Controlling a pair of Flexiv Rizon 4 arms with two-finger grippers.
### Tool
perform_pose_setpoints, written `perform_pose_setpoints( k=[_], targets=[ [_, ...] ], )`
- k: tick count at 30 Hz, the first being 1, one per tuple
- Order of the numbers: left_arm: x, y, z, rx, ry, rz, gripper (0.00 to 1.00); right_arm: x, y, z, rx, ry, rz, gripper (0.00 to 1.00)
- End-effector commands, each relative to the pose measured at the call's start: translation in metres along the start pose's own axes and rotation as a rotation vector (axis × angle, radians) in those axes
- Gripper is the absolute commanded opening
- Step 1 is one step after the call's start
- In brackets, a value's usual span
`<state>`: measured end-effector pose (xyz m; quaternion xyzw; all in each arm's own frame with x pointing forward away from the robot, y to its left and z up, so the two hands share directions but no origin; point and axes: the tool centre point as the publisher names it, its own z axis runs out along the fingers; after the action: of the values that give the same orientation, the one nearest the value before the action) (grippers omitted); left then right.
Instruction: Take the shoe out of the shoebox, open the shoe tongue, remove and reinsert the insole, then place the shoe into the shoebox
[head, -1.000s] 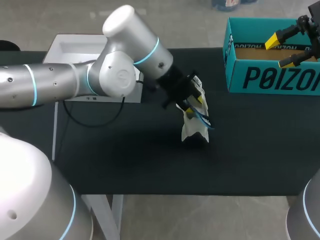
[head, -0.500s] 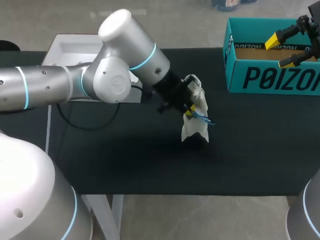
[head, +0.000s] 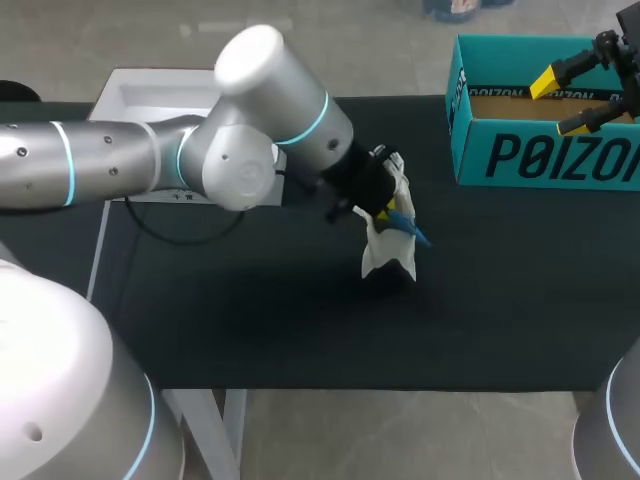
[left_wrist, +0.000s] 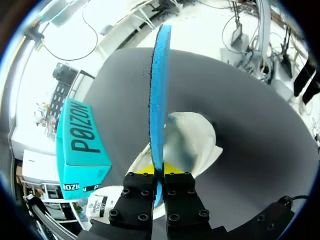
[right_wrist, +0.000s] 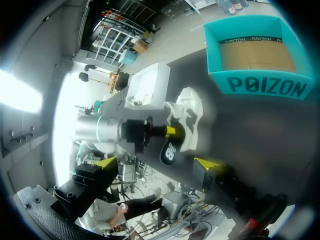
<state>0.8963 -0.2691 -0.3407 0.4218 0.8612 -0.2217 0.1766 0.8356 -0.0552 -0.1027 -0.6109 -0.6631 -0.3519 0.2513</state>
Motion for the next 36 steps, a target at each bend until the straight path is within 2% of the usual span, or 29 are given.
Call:
perform_pose_setpoints(
  k=[1,5,9,11,18,24,32,36],
  targets=[
    [0.004,-0.003,0.000,0.029,-0.038,-0.020,0.00,0.000,0.002,0.000,0.003,-0.002,0.000,1.00],
    [0.003,-0.011,-0.007,0.114,-0.079,-0.041,0.00,0.000,0.002,0.000,0.003,-0.002,0.000,1.00],
    [0.001,-0.019,-0.014,0.158,-0.105,-0.039,0.00,0.000,0.002,0.000,0.003,-0.002,0.000,1.00],
    [0.001,-0.019,-0.015,0.155,-0.110,-0.041,0.00,0.000,0.002,0.000,0.003,-0.002,0.000,1.00],
    [-0.003,-0.024,-0.026,0.267,-0.171,-0.065,0.00,0.000,0.002,0.000,0.003,-0.002,0.000,1.00],
    [-0.004,-0.034,-0.026,0.344,-0.171,-0.096,0.00,0.000,0.002,0.000,0.003,-0.002,0.000,1.00],
    [-0.001,-0.042,-0.017,0.356,-0.136,-0.095,0.00,0.000,0.002,0.000,0.003,-0.002,0.000,1.00],
    [0.002,-0.037,-0.009,0.292,-0.103,-0.096,0.00,0.000,0.002,0.000,0.003,-0.002,0.000,1.00]
  ],
)
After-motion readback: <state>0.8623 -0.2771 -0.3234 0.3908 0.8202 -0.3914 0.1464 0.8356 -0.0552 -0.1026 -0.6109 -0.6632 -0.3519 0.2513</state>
